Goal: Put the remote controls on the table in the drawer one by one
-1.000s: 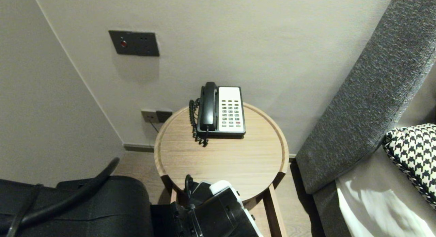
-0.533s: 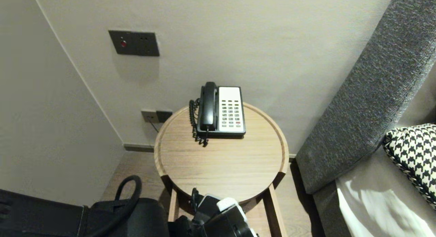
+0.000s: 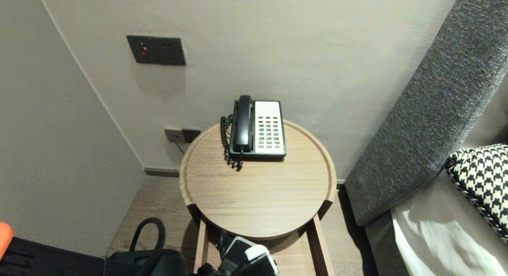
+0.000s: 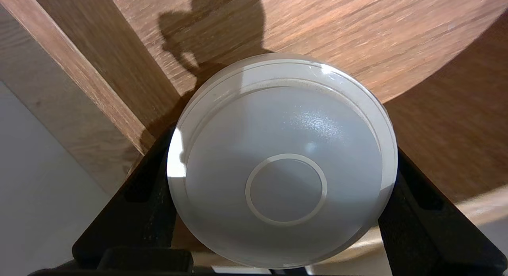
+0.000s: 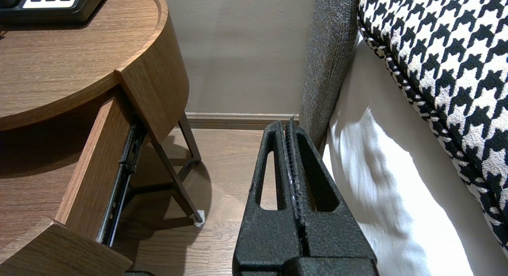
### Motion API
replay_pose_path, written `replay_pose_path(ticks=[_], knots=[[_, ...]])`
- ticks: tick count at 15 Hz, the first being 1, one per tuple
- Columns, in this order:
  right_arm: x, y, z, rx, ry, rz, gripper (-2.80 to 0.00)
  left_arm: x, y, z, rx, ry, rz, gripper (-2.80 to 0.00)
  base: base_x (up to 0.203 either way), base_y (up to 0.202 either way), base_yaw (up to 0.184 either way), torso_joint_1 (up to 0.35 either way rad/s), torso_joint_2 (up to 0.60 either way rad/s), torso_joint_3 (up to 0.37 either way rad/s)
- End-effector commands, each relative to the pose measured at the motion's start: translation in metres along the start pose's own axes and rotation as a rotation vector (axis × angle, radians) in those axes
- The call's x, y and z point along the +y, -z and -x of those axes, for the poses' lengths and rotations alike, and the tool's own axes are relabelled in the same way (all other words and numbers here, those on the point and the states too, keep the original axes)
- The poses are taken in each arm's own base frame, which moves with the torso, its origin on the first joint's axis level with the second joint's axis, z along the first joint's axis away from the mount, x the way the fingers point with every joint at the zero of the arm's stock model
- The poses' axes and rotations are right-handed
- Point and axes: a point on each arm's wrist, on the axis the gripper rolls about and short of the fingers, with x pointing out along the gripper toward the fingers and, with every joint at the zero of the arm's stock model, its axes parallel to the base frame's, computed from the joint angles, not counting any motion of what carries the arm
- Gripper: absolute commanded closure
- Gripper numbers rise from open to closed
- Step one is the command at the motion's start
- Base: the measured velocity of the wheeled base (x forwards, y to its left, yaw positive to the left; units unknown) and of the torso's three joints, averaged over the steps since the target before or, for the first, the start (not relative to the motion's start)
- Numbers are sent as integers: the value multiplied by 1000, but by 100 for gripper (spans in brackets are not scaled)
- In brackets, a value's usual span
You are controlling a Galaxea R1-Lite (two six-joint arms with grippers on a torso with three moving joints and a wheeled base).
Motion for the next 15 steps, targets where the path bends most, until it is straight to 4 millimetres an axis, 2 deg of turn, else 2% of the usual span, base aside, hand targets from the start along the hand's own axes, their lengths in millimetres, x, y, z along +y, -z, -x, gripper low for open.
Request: replay_pose_path(ticks=[1,4,11,15], knots=[[0,11,-2,39,2,0,0,4,7,-5,-1,-1,1,0,0,0,0,0,0,0],[0,11,-2,39,2,1,0,7,10,-5,-3,-1,-22,0,0,0,0,0,0,0],[0,11,-2,39,2,0,0,5,5,-7,-40,22,-33,0,0,0,0,0,0,0],[0,11,-2,39,2,1,0,15,0,-11,-66,19,-47,0,0,0,0,0,0,0]])
